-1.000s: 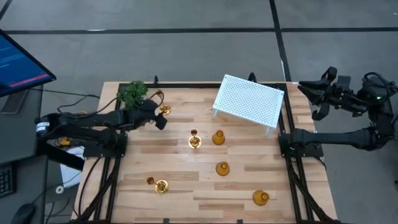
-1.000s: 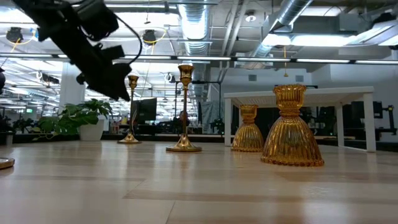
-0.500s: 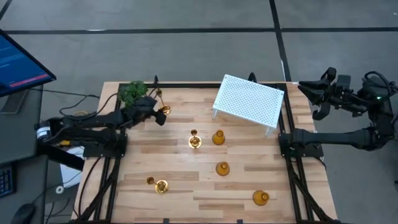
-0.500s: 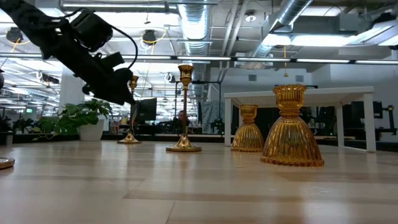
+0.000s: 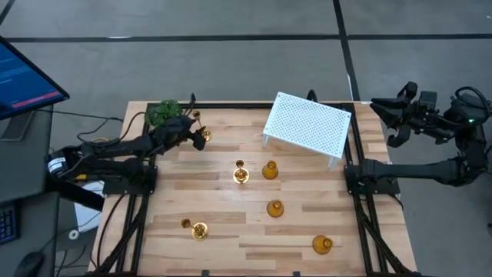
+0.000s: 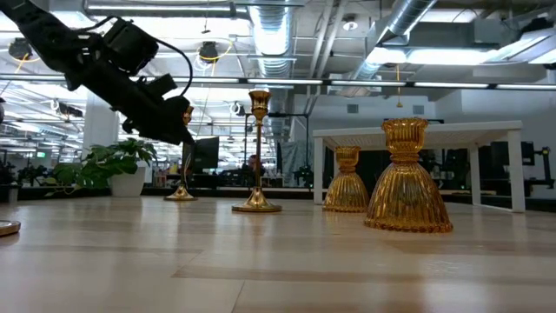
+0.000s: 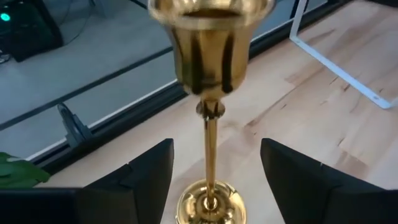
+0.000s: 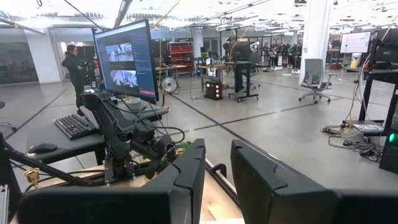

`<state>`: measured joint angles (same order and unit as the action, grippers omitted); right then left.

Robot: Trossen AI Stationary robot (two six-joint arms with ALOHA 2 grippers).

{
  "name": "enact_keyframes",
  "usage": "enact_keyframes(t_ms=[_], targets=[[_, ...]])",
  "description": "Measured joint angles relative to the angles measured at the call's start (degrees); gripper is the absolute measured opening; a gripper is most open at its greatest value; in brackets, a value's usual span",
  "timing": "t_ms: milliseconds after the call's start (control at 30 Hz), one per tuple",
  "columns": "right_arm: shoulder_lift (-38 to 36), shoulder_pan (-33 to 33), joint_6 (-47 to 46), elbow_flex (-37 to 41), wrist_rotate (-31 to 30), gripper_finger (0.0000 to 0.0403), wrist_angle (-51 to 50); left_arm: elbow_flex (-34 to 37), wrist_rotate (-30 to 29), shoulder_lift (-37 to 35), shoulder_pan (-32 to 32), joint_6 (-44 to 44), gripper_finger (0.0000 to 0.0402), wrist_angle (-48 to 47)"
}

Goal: Pick & Place candle stick holders
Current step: Put the top gold candle holder on the shelf

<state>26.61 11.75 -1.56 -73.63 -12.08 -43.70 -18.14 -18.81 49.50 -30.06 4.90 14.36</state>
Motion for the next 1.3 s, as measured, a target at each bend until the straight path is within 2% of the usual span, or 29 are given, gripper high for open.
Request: enact_keyframes(t_ms=[133,233,633,733,1033,1300], targets=[[0.0,0.0,-0.2,0.0,0.0,0.0071,0.0,0.0,2.0,1.6,-0.5,-0.2,0.0227,2.2],[0.0,0.0,-0.5,0.0,0.0,0.0071,0.0,0.0,2.2,2.6,-0.5,-0.2,0.0202,2.5],[0.0,0.0,-0.7,0.0,0.0,0.0071,0.0,0.0,1.0,3.1,-0.5,-1.3,0.0042,3.6],[0.0,0.0,-1.5,0.0,0.0,0.0071,0.0,0.0,1.2,3.1,-0.5,-1.3,0.0015,3.7],[0.0,0.0,-2.1,0.0,0.0,0.0071,-0.1,-0.7,1.5,2.3,-0.5,0.2,0.0014,5.5],[0.0,0.0,-3.0,0.0,0.0,0.0071,-4.1,-10.4,2.4,0.3,0.2,4.4,0.0013,6.2]])
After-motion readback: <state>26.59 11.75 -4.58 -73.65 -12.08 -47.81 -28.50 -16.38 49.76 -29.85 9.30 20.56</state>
